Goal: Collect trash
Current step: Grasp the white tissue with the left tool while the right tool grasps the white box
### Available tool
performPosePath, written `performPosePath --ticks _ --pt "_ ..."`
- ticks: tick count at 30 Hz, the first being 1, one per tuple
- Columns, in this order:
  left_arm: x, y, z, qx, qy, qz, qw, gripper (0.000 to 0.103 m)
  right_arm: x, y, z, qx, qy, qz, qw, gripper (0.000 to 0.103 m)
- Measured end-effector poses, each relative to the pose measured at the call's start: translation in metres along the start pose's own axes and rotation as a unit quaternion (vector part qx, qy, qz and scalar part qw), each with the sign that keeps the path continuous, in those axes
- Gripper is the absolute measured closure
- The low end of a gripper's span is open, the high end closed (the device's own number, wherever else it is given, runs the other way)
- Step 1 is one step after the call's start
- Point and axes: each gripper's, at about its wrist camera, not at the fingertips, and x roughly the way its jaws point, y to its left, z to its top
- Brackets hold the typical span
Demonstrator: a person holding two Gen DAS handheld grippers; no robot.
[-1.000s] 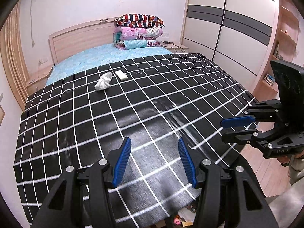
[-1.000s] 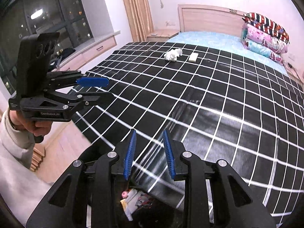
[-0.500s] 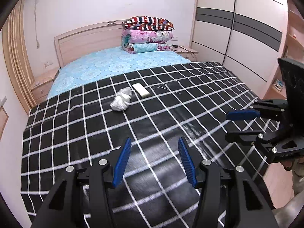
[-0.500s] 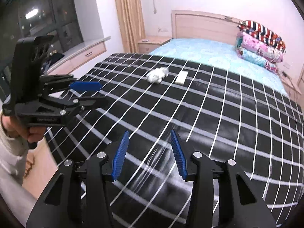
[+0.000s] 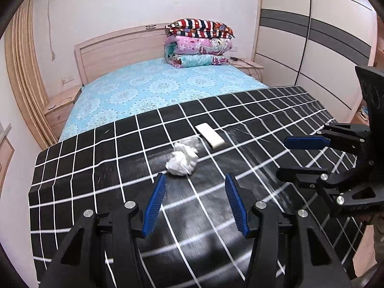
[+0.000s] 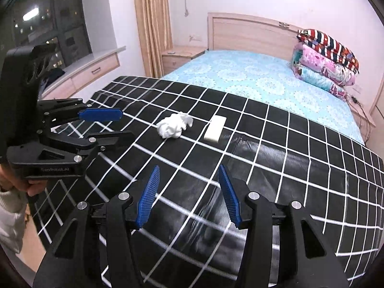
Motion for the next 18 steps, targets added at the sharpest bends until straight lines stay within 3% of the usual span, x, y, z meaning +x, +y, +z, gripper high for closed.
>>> performPosePath --ticks 18 --pt "0.068 0.024 0.014 0.004 0.041 -0.008 0.9991 0.054 0.083 -0.02 0.035 0.031 0.037 -0.037 0.998 0.053"
